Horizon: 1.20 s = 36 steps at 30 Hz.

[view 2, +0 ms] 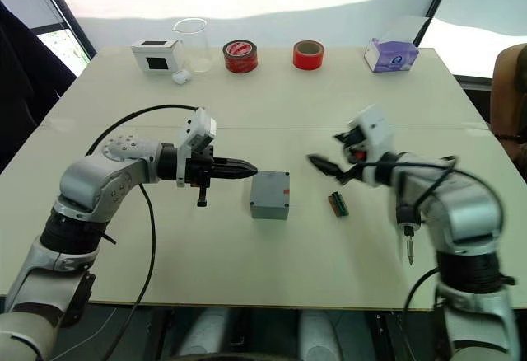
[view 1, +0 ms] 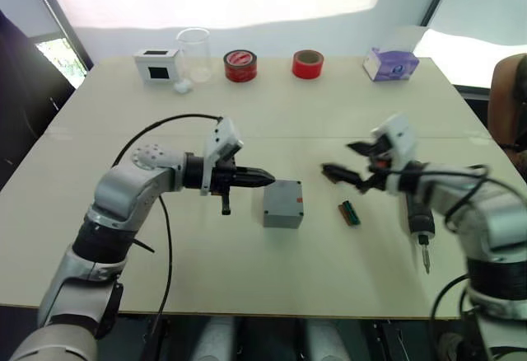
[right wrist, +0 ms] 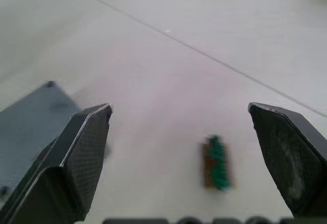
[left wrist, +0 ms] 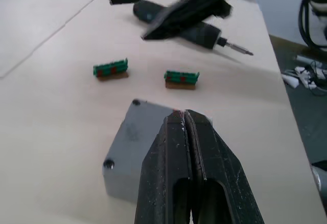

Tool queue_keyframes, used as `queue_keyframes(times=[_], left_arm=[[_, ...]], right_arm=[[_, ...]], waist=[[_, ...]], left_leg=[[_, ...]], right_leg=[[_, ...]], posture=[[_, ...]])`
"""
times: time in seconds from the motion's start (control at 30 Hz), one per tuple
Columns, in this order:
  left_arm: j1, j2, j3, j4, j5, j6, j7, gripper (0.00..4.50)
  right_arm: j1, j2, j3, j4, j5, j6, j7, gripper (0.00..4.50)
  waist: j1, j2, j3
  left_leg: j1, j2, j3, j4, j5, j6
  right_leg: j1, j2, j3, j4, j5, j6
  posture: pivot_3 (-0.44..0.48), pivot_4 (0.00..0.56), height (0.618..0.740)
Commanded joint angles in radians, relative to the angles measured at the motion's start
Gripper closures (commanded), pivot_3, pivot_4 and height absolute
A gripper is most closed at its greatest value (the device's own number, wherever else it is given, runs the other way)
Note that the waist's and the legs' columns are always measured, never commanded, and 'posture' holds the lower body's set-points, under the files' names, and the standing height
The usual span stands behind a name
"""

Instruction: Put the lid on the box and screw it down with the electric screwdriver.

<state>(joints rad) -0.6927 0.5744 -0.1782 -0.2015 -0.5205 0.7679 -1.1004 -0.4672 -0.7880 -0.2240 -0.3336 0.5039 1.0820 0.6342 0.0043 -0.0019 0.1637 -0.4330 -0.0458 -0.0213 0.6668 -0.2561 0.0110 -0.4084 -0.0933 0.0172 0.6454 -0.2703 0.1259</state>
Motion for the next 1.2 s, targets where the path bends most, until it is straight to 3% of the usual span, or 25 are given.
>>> queue_keyframes(times=[0.03, 0.1, 0.2, 0.3, 0.37, 0.57, 0.8, 1.2], left_arm=[[-0.020, -0.006, -0.024, -0.058, -0.009, -0.038, -0.030, 4.50], [-0.021, -0.008, -0.041, -0.078, -0.006, -0.051, -0.042, 4.50], [-0.029, -0.025, -0.053, -0.111, -0.022, -0.055, -0.048, 4.50], [-0.034, -0.050, -0.072, -0.135, -0.025, -0.073, -0.055, 4.50], [-0.033, -0.060, -0.085, -0.135, -0.018, -0.084, -0.054, 4.50], [-0.004, -0.089, -0.125, -0.122, 0.017, -0.122, -0.032, 4.50], [0.026, -0.099, -0.125, -0.133, 0.021, -0.123, -0.006, 4.50], [0.069, -0.098, -0.120, -0.171, 0.047, -0.109, 0.083, 4.50]], right_arm=[[-0.103, -0.042, -0.147, 0.030, 0.077, 0.247, -0.037, 0.05], [-0.215, -0.028, -0.226, 0.089, 0.091, 0.411, -0.078, 0.05], [-0.266, -0.134, -0.191, 0.174, 0.065, 0.522, -0.111, 0.05], [-0.141, -0.351, -0.044, 0.256, 0.119, 0.532, -0.046, 0.05], [-0.099, -0.393, -0.017, 0.306, 0.152, 0.532, -0.029, 0.05], [-0.094, -0.401, 0.038, 0.459, 0.239, 0.532, -0.046, 0.05], [-0.118, -0.425, 0.132, 0.493, 0.276, 0.532, -0.053, 0.05], [-0.306, -0.358, 0.431, 0.625, 0.140, 0.496, 0.057, 0.05]], waist=[[0.000, 0.000, 0.000], [-0.006, 0.000, 0.000], [-0.009, 0.000, 0.000], [0.012, 0.000, 0.000], [0.008, 0.000, 0.000], [-0.016, 0.000, 0.000], [-0.014, 0.000, 0.000], [-0.013, 0.000, 0.000]], left_leg=[[0.000, 0.000, 0.000, 0.000, 0.000, 0.000], [0.000, 0.000, 0.001, 0.000, 0.000, 0.000], [0.001, 0.001, 0.001, -0.001, 0.000, 0.000], [0.001, 0.000, 0.001, -0.002, 0.000, 0.000], [0.001, 0.000, 0.001, -0.001, -0.001, 0.002], [0.005, 0.001, 0.009, -0.001, -0.003, 0.004], [0.006, 0.002, 0.010, -0.001, -0.003, 0.004], [0.006, 0.002, 0.011, -0.001, -0.003, 0.004]], right_leg=[[0.000, 0.000, 0.000, 0.000, 0.000, 0.000], [-0.001, 0.000, 0.001, 0.000, 0.000, 0.000], [-0.001, 0.000, 0.001, 0.001, -0.001, -0.001], [0.000, -0.002, 0.000, 0.000, -0.002, -0.003], [0.002, -0.003, -0.001, -0.003, -0.002, -0.003], [0.002, -0.003, 0.004, -0.001, -0.001, -0.001], [0.002, -0.002, 0.005, -0.001, -0.002, -0.001], [0.001, -0.002, 0.006, -0.001, -0.002, -0.001]], posture=[[0.000, 0.150, 0.740], [0.000, 0.150, 0.740], [0.000, 0.150, 0.740], [0.000, 0.150, 0.740], [0.000, 0.150, 0.740], [0.000, 0.150, 0.740], [0.000, 0.150, 0.740], [0.000, 0.150, 0.740]])
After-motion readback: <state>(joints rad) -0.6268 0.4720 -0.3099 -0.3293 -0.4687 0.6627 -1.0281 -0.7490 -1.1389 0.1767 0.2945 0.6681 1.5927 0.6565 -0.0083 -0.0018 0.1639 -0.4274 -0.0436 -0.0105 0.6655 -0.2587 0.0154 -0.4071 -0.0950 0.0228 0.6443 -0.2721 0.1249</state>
